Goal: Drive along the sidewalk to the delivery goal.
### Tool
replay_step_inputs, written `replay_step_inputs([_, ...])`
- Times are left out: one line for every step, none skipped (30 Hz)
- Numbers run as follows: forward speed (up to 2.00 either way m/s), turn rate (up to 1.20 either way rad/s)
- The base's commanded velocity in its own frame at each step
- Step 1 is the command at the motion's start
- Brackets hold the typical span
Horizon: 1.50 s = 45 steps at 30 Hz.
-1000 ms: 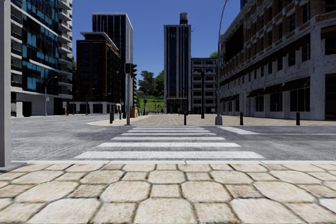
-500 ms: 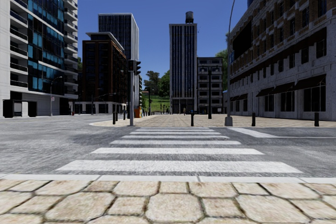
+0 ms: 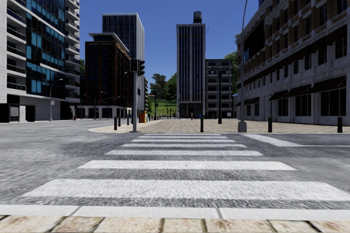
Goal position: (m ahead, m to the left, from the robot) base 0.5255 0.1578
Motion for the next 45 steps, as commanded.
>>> replay_step_inputs([1.15, 0.0])
replay_step_inputs([1.14, 0.0])
replay_step_inputs([1.14, 0.0])
replay_step_inputs([1.14, 0.0])
replay_step_inputs([1.13, 0.0])
replay_step_inputs([1.13, 0.0])
replay_step_inputs([1.13, 0.0])
replay_step_inputs([1.13, 0.0])
replay_step_inputs([1.12, 0.0])
replay_step_inputs([1.12, 0.0])
replay_step_inputs([1.11, 0.0])
replay_step_inputs([1.11, 0.0])
replay_step_inputs([1.11, 0.0])
replay_step_inputs([1.11, 0.0])
replay_step_inputs([1.11, 0.0])
replay_step_inputs([1.11, 0.0])
replay_step_inputs([1.11, 0.0])
replay_step_inputs([0.0, 0.0])
replay_step_inputs([0.0, 0.0])
replay_step_inputs([0.0, 0.0])
replay_step_inputs([0.0, 0.0])
replay_step_inputs([0.0, 0.0])
replay_step_inputs([0.0, 0.0])
replay_step_inputs([0.0, 0.0])
replay_step_inputs([0.0, 0.0])
replay_step_inputs([0.0, 0.0])
replay_step_inputs([0.0, 0.0])
replay_step_inputs([0.0, 0.0])
replay_step_inputs([0.0, 0.0])
replay_step_inputs([0.0, 0.0])
replay_step_inputs([0.0, 0.0])
replay_step_inputs([0.0, 0.0])
replay_step_inputs([0.0, 0.0])
replay_step_inputs([0.0, 0.0])
replay_step_inputs([0.0, 0.0])
replay_step_inputs([0.0, 0.0])
replay_step_inputs([0.0, 0.0])
replay_step_inputs([0.0, 0.0])
replay_step_inputs([0.0, 0.0])
replay_step_inputs([0.0, 0.0])
replay_step_inputs([0.0, 0.0])
replay_step_inputs([0.0, 0.0])
replay_step_inputs([0.0, 0.0])
replay_step_inputs([0.0, 0.0])
replay_step_inputs([0.0, 0.0])
